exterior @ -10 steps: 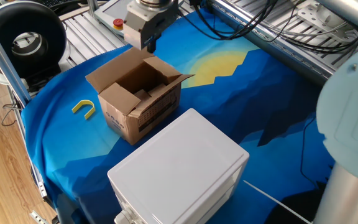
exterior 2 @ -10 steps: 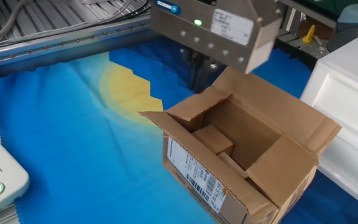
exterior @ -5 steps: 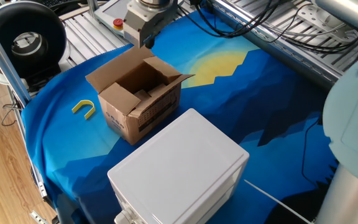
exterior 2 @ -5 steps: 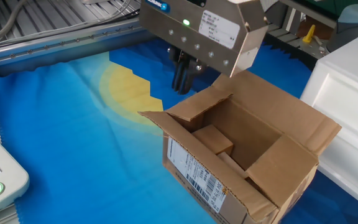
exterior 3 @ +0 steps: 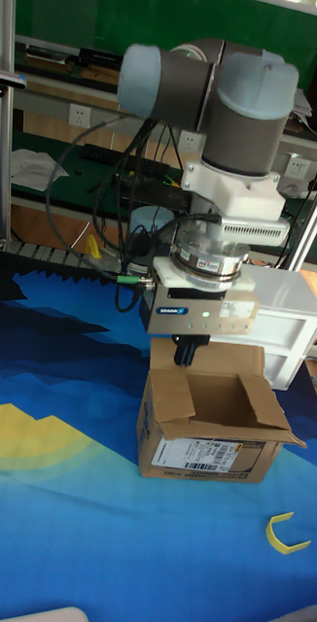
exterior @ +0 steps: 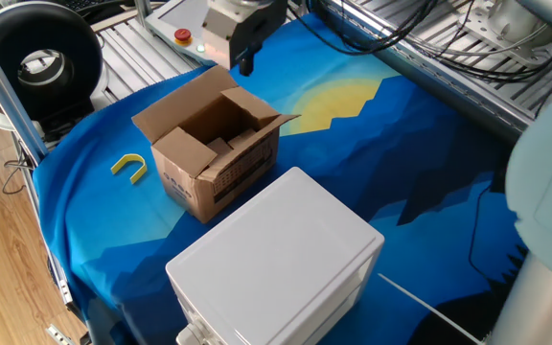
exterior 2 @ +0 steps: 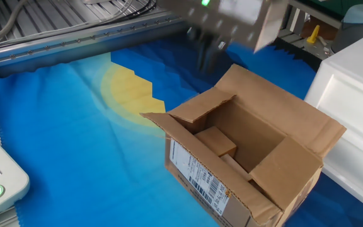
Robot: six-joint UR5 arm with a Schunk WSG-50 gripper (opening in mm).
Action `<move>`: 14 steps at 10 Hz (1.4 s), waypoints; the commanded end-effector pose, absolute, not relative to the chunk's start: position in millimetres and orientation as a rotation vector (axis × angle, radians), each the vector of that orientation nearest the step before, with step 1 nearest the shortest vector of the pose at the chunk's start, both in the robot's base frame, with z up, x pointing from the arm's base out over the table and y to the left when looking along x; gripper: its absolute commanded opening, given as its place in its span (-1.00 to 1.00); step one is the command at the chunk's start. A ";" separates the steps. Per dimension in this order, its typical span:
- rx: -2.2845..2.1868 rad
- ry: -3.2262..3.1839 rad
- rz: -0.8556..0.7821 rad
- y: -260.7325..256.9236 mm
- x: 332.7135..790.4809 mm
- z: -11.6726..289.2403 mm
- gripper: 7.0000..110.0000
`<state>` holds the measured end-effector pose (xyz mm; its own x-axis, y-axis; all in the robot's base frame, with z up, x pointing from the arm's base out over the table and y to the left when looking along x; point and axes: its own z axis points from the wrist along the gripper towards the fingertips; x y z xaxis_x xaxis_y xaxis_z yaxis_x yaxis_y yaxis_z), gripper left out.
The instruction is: Cover the box
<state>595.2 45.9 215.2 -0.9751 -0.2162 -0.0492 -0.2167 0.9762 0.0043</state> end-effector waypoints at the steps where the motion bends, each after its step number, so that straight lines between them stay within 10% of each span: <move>1: -0.248 3.116 0.064 48.0 555.3 258.8 -1.00; 14: -0.175 2.985 -0.014 62.4 637.2 215.2 -1.00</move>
